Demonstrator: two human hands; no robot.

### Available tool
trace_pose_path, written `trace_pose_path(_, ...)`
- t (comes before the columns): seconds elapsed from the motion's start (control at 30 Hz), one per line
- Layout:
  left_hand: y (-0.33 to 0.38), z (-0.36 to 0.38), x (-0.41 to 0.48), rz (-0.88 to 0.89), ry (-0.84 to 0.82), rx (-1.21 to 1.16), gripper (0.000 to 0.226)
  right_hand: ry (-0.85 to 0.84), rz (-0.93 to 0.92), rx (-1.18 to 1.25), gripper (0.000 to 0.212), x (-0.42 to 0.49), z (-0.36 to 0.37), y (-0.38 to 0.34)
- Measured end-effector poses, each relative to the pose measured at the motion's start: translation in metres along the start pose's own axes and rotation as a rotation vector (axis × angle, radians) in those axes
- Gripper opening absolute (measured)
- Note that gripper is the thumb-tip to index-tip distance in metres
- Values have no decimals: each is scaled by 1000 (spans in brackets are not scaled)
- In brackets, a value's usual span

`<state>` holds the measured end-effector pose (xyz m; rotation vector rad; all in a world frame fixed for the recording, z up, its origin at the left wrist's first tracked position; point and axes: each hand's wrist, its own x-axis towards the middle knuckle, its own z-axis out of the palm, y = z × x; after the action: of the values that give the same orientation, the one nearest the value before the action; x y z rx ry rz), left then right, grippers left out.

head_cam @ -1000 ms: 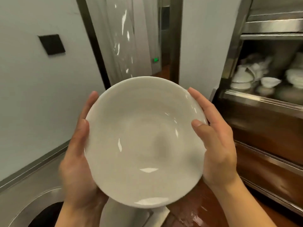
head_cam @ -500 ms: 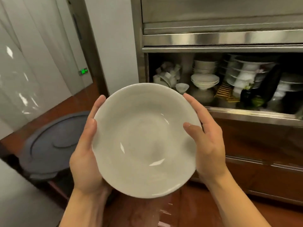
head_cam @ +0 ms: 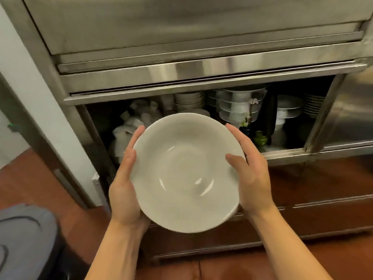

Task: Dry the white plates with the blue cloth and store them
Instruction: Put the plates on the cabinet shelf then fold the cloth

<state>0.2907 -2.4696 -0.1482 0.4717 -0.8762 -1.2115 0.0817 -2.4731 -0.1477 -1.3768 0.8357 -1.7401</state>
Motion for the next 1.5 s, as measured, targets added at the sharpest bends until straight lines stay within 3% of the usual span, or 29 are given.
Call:
trace_pose_path(0.4, -144, 3, 143, -237, 216, 45, 39, -1, 268, -121, 52, 148, -75, 140)
trace_pose_path(0.73, -190, -38, 218, -331, 389, 52, 27, 79, 415, -96, 59, 199, -64, 215)
trace_pose_path(0.93, -206, -59, 242, -400, 411, 69, 42, 135, 479, -102, 60, 212, -58, 238)
trace_pose_path(1.03, -214, -66, 252, -388, 452, 97, 38, 171, 495, -102, 60, 216, -57, 248)
trace_pose_path(1.37, -227, -75, 279, -425, 368, 76, 36, 257, 558, -67, 53, 234, -57, 271)
trace_pose_path(1.5, -227, -75, 287, -427, 283, 103, 39, 249, 552, -53, 39, 240, -57, 276)
